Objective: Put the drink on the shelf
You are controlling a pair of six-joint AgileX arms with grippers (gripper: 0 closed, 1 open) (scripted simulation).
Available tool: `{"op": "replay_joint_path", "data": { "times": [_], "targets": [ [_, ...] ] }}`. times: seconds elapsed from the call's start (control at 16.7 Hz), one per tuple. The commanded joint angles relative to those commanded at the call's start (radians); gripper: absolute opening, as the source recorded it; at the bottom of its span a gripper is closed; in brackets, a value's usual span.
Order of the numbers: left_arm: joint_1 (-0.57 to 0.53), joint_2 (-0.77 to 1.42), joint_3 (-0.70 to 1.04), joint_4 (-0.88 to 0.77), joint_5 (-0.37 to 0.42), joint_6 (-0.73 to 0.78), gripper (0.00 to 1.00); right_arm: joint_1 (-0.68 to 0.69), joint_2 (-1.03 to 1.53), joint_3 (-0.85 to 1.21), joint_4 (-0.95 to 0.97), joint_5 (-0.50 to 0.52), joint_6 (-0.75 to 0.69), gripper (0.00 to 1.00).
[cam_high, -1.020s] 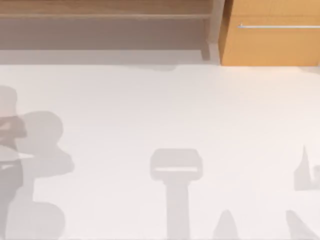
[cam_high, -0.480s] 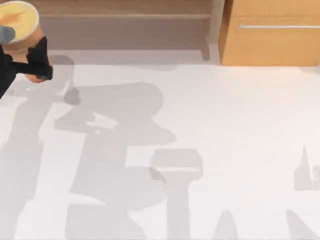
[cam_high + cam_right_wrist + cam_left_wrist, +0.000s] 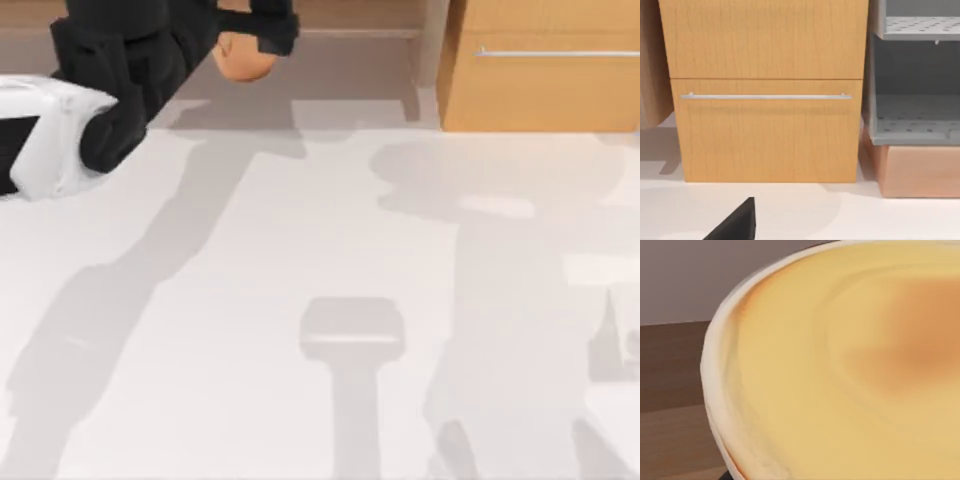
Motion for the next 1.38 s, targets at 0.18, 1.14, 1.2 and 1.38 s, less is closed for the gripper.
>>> {"op": "replay_joint_path", "data": {
  "times": [0.18, 1.14, 1.2, 1.38],
  "targets": [
    [-0.089, 0.059, 0.201, -0.173, -0.136, -0.027, 0.0, 0.0, 0.0, 0.0, 0.0, 0.0, 0.0, 1.0],
    [-0.151, 0.261, 0.645, -0.48, -0.436, -0.069, 0.0, 0.0, 0.0, 0.0, 0.0, 0.0, 0.0, 1.0],
    [-0.149, 0.276, 0.647, -0.476, -0.435, -0.066, 0.0, 0.0, 0.0, 0.0, 0.0, 0.0, 0.0, 1.0],
    [-0.136, 0.347, 0.687, -0.444, -0.419, -0.063, 0.0, 0.0, 0.0, 0.0, 0.0, 0.0, 0.0, 1.0]
  ]
}}
